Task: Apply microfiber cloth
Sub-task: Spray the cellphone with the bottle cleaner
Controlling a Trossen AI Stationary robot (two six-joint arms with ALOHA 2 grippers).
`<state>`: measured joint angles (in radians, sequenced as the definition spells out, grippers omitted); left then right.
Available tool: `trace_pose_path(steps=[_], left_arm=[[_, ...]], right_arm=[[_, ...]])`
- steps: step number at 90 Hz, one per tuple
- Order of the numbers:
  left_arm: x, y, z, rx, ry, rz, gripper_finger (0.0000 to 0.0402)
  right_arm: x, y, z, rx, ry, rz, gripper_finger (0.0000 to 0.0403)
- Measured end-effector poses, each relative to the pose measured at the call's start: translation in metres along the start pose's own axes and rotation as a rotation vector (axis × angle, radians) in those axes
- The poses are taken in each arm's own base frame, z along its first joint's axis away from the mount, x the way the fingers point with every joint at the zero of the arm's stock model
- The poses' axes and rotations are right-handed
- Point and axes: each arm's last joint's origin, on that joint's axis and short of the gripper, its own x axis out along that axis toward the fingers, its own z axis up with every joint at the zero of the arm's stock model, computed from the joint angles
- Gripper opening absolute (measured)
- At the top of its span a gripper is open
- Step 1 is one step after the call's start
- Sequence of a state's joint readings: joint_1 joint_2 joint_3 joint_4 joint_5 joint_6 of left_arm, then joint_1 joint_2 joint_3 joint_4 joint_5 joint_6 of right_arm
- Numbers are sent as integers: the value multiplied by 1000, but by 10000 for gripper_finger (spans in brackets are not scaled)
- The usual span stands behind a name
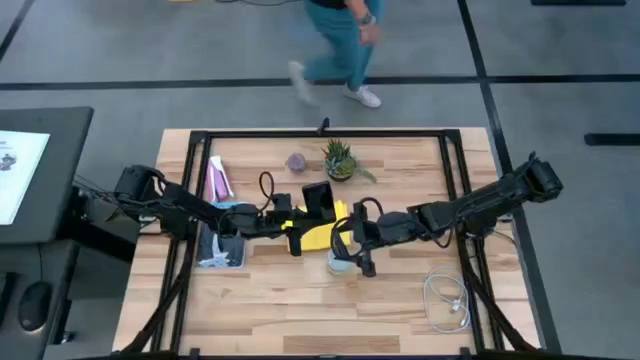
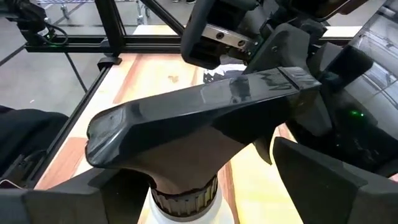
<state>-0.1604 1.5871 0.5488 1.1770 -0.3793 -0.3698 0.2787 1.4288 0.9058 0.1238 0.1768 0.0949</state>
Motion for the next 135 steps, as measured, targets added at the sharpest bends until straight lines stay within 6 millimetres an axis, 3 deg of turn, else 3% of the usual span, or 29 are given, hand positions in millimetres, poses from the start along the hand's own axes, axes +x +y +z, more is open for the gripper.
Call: trace_pose_path(steps=[15, 44, 69, 94, 113, 123, 135], left_arm=[[0, 0, 0, 4, 4, 1, 9], [0, 0, -1, 8, 6, 2, 9], [0, 1, -1, 38, 13, 5, 9], [0, 1, -2, 76, 20, 8, 9], [-5, 0, 6, 117, 76, 27, 9], [-8, -2, 11, 134, 100, 34, 9], [-10, 2, 4, 225, 160, 46, 9]], right_arm=[[0, 1, 0, -15, 2, 14, 300], [0, 2, -1, -15, 8, 50, 221], [-1, 4, -3, -25, 37, 54, 234], [-6, 23, -13, -67, 105, 95, 240], [-11, 36, -16, -104, 94, -81, 239], [-13, 40, -15, -83, 74, -86, 234], [-13, 40, -15, -54, 75, -89, 226]])
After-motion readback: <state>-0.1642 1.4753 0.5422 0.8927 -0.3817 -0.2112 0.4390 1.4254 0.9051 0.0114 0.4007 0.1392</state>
